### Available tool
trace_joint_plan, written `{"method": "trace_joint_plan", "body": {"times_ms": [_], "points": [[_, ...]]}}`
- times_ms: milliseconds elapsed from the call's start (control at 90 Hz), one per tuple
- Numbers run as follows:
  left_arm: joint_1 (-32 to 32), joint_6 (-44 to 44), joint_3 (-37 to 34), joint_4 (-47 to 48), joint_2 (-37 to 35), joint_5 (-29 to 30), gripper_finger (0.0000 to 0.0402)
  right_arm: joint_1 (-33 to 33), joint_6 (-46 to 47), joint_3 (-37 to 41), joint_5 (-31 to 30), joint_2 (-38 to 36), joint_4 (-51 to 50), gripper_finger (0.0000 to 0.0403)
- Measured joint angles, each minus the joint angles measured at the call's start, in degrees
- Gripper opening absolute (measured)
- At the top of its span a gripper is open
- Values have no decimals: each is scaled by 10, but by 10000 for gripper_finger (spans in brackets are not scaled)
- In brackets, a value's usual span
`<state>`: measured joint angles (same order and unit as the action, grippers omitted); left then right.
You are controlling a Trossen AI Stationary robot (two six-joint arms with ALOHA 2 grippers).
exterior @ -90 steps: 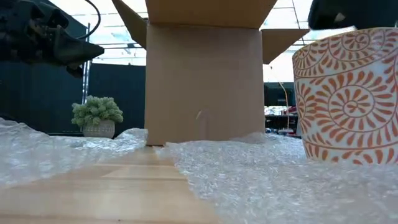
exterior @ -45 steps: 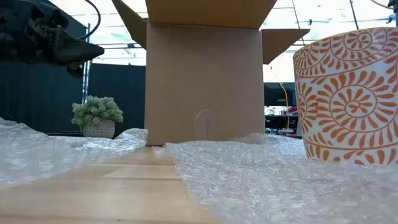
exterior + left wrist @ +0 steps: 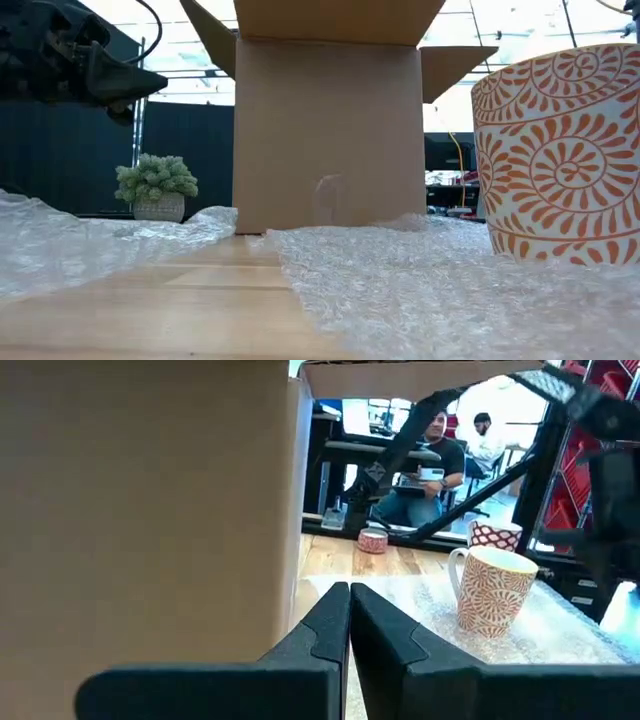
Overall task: Wrap mug
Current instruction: Wrap the orange mug with bubble wrap
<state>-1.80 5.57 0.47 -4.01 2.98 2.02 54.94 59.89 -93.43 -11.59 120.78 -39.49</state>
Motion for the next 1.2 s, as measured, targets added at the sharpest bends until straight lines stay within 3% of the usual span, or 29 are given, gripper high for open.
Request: {"method": "trace_joint_plan", "body": {"times_ms": [222,456,756,956,1200], "points": [[0,0,0,-3,0,0,0,0,-25,0,16,58,7,156],[0,1,0,-60,0,-17,0,-1,-45,-2,5,64,-26,118],[1,0,14,-57,10,-18,0,-2,-56,2,15,39,-35,7],[1,0,25,-59,19,-18,0,-14,-58,1,3,-9,-57,4],[1,0,25,-53,20,-18,0,-43,-89,0,-77,-61,-106,1]]}}
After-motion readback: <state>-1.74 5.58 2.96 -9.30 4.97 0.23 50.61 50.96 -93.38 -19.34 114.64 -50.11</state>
